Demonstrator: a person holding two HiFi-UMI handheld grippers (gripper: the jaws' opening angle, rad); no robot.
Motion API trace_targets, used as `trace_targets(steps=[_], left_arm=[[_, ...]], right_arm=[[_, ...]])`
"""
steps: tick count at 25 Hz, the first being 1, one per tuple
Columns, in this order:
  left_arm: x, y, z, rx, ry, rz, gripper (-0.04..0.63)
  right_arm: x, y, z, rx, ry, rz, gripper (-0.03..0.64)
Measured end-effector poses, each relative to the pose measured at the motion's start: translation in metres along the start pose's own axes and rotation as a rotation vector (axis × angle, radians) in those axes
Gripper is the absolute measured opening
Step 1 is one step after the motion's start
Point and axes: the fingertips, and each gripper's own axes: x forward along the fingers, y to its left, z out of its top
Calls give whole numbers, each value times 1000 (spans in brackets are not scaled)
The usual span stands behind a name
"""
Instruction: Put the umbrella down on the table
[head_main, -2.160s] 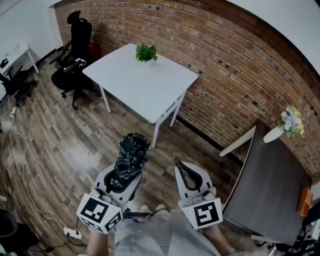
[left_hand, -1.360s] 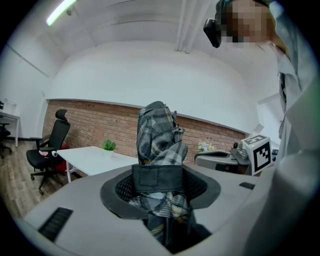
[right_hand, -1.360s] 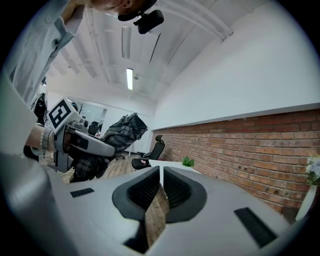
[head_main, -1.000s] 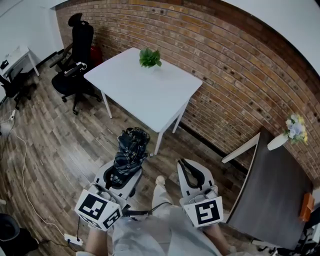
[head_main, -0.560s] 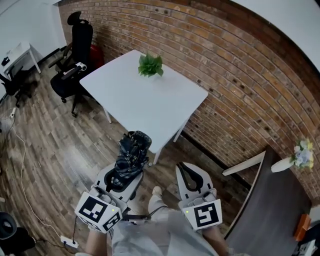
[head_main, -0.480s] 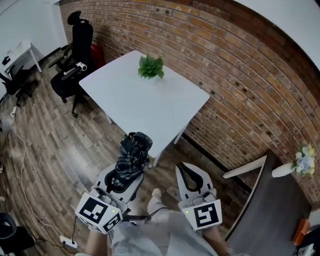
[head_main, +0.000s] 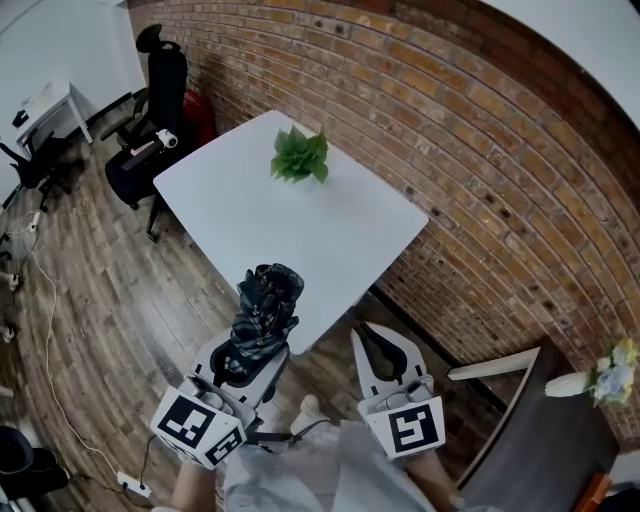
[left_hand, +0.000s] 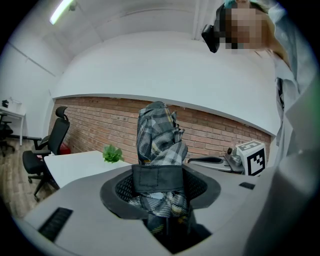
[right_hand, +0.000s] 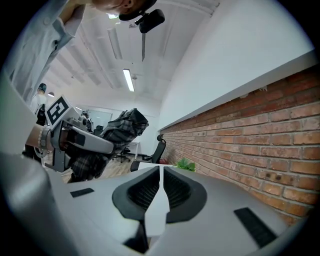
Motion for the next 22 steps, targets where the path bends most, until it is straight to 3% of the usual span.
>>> trace_targets(steps=[10,22], left_arm=[[28,12,10,12,8,28,216],[39,46,31,45,6,-5,216]], right_arm=[[19,-23,-1,12,-11,11,54],[56,-25,11,-9,-11,-17,54]])
